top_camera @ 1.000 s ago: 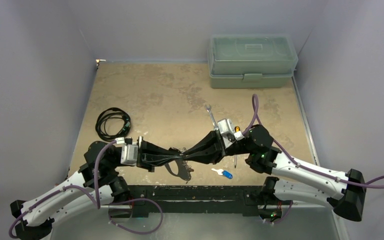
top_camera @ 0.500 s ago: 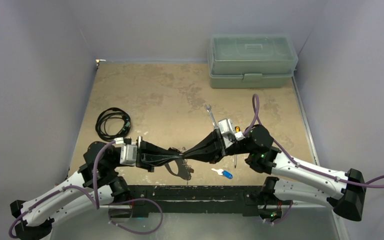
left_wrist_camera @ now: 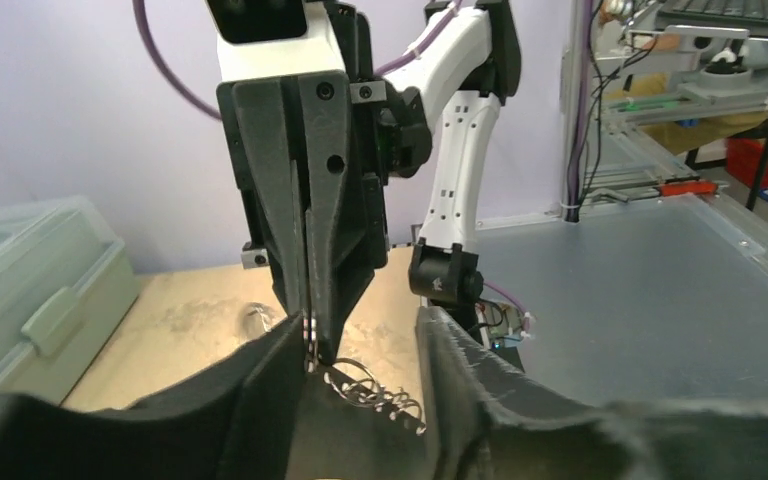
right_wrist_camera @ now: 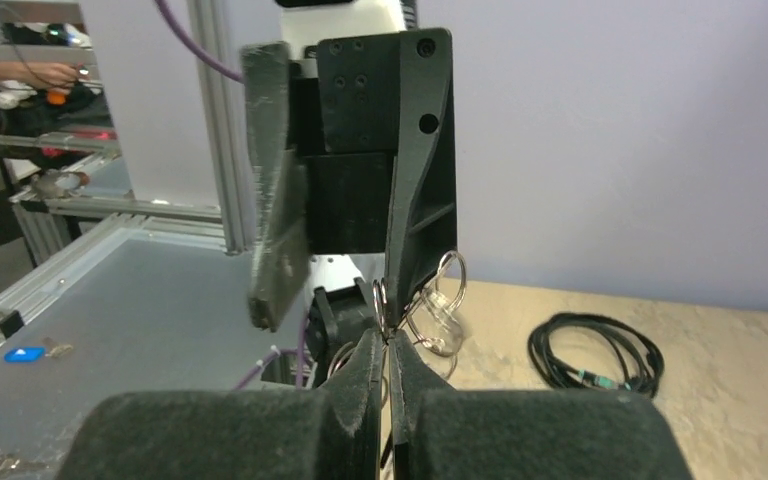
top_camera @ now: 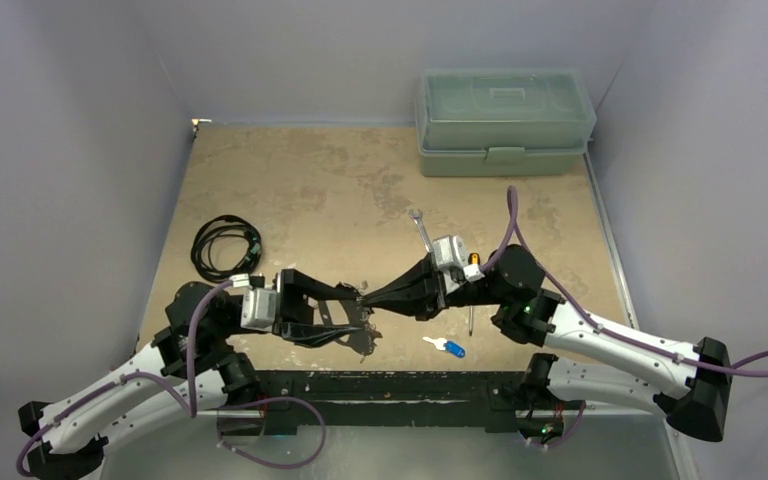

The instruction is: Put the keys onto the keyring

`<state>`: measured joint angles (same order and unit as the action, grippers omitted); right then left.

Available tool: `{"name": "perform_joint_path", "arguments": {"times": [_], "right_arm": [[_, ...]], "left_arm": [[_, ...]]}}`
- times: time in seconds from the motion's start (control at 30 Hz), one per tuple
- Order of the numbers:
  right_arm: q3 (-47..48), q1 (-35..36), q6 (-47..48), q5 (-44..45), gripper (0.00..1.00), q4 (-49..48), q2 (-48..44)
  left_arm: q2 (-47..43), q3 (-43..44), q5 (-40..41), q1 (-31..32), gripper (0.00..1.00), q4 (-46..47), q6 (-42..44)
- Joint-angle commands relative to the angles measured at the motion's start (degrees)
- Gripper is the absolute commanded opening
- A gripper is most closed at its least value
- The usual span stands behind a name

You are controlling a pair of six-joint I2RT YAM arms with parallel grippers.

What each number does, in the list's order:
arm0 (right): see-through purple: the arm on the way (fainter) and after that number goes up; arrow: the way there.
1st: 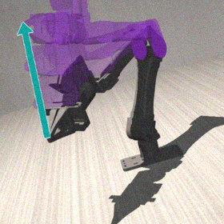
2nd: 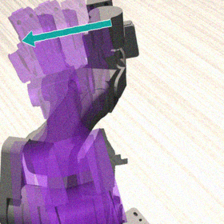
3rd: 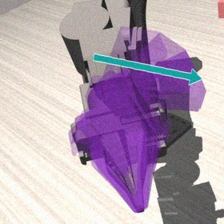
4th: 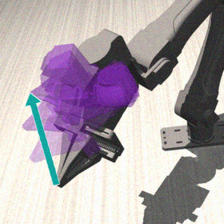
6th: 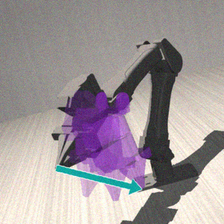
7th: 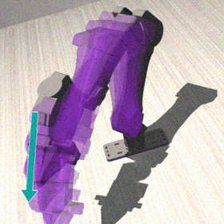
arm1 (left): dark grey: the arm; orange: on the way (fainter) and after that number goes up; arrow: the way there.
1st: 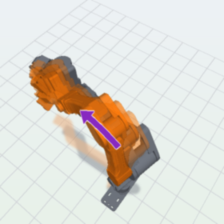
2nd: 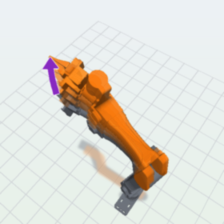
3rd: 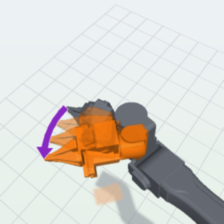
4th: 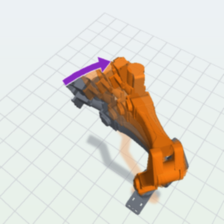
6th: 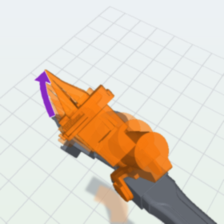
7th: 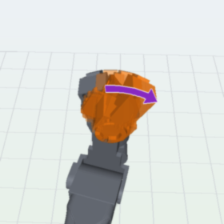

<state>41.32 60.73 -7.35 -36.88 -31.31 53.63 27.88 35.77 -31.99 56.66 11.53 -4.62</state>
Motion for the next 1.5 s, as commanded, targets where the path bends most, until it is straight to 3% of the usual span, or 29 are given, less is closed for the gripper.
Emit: {"name": "perform_joint_path", "arguments": {"times": [0.0,0.1,0.3,0.5,0.63,0.73,0.87,1.07,1.47], "right_arm": [[5.5,1.0,4.9,2.7,0.0,9.9,-1.1],[9.2,1.0,7.9,5.3,0.0,19.9,-0.9],[19.4,1.0,14.7,14.6,0.0,40.4,3.1],[29.6,1.1,17.7,23.9,0.0,57.4,7.3],[33.2,2.1,18.3,30.1,0.0,63.0,7.8],[30.9,3.7,19.4,28.9,0.0,60.3,6.7],[26.4,8.0,22.9,39.1,0.0,57.7,5.4],[19.1,10.1,26.0,45.6,0.0,48.5,1.2],[4.4,12.1,36.7,47.7,0.0,30.7,-6.9]], "left_arm": [[-0.8,3.6,7.1,-0.2,0.55,-4.4,2.0],[-2.9,4.2,10.0,-0.2,0.71,-5.7,1.1],[-3.7,8.4,13.6,-0.2,0.83,-15.5,3.9],[-3.1,9.8,17.6,-0.3,0.71,-21.4,7.8],[-0.8,11.5,18.4,-0.3,0.59,-25.2,9.3],[0.5,12.1,17.6,-0.3,0.53,-26.6,9.4],[1.7,11.7,14.7,-0.3,0.52,-28.1,10.2],[5.3,9.8,8.6,-0.3,0.5,-28.2,12.3],[5.9,6.1,8.1,-0.3,0.4,-25.6,16.2]]}}
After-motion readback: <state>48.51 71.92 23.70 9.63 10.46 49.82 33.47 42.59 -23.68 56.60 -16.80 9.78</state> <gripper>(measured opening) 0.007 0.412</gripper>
